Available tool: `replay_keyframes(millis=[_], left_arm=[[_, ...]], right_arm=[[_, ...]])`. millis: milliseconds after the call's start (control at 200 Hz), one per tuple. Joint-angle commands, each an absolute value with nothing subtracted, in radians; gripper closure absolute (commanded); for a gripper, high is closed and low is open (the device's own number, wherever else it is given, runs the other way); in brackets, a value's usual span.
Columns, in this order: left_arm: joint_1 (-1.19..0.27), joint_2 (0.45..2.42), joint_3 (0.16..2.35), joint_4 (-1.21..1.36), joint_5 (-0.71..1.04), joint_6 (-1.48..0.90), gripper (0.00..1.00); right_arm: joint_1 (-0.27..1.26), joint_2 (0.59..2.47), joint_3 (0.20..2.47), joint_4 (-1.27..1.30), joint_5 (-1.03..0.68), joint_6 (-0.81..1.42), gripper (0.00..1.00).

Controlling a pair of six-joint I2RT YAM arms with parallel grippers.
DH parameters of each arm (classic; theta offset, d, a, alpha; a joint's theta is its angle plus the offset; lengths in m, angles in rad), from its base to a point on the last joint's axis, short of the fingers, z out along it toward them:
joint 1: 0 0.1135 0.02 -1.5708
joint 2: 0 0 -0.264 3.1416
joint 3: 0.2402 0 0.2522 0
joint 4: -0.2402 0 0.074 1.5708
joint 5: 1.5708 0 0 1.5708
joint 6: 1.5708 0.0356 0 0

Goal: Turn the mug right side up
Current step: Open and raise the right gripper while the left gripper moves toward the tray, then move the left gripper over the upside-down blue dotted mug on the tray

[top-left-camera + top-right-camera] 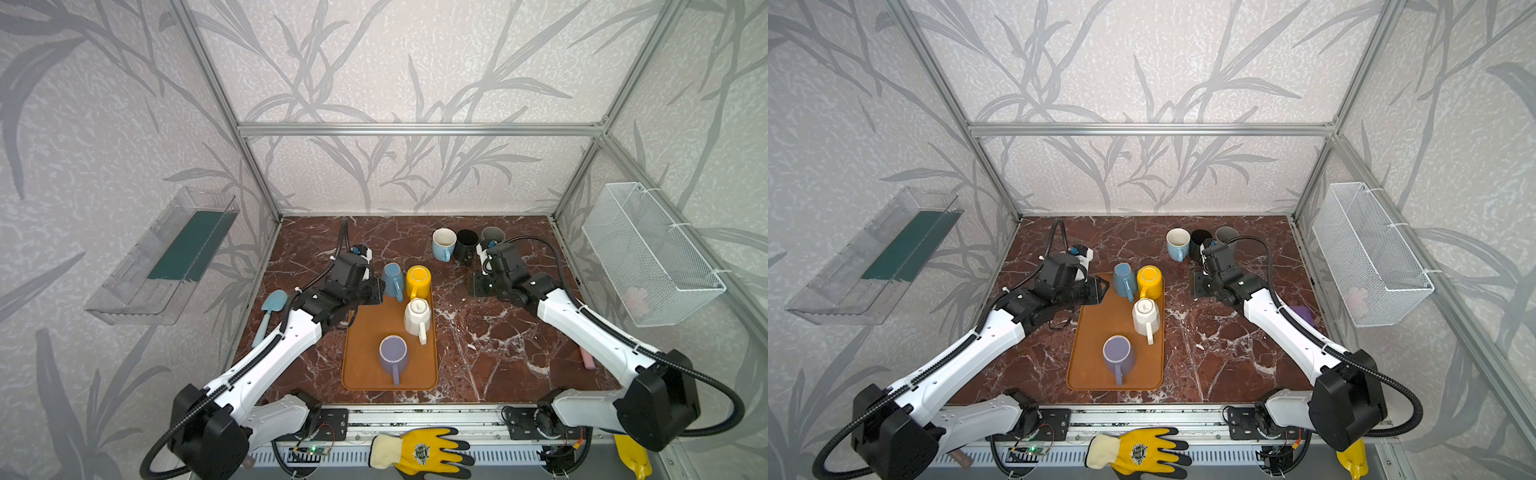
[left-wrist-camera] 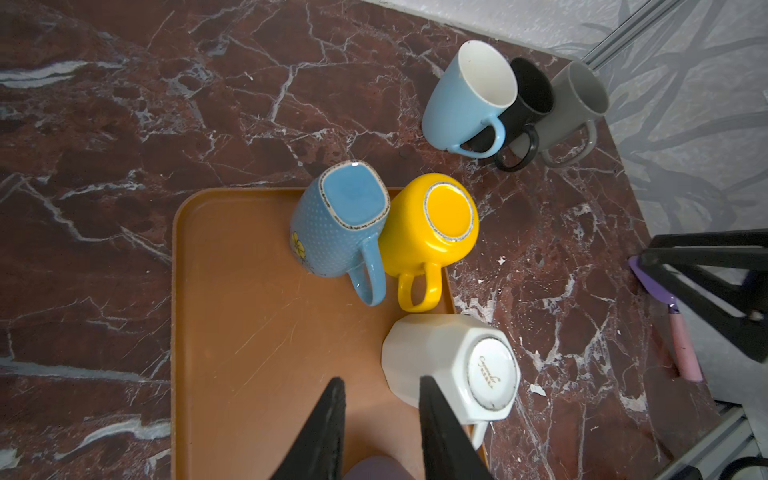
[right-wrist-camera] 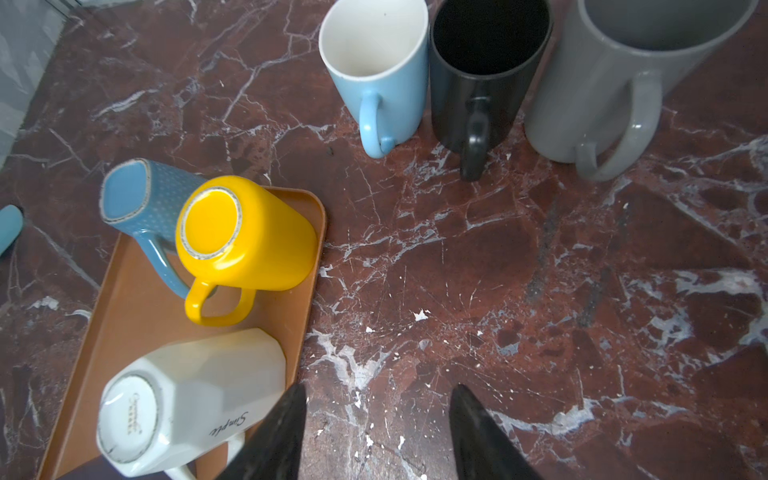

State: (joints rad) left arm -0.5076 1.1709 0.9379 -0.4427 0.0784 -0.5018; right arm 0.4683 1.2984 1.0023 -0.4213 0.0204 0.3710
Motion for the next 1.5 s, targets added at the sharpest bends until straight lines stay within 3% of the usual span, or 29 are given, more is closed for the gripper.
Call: replay_keyframes(millis=[0, 575, 1494], left_arm=[[-0.508, 1.21, 0.953, -0.488, 0.001, -0.526, 0.67], [-0.509, 1.412, 0.98, -0.37, 0.101, -0.6, 0.68], [-0.531, 1.667, 1.19, -0.438, 0.055, -0.63, 0.71]], right_arm=[[0.471, 1.256, 0.969, -0.362, 0.024, 0.357, 0.44], [0.471, 1.273, 0.963, -0.36, 0.023, 0.343, 0.44], [0.469, 1.278, 0.968, -0.38, 0.037, 0.335, 0.44]])
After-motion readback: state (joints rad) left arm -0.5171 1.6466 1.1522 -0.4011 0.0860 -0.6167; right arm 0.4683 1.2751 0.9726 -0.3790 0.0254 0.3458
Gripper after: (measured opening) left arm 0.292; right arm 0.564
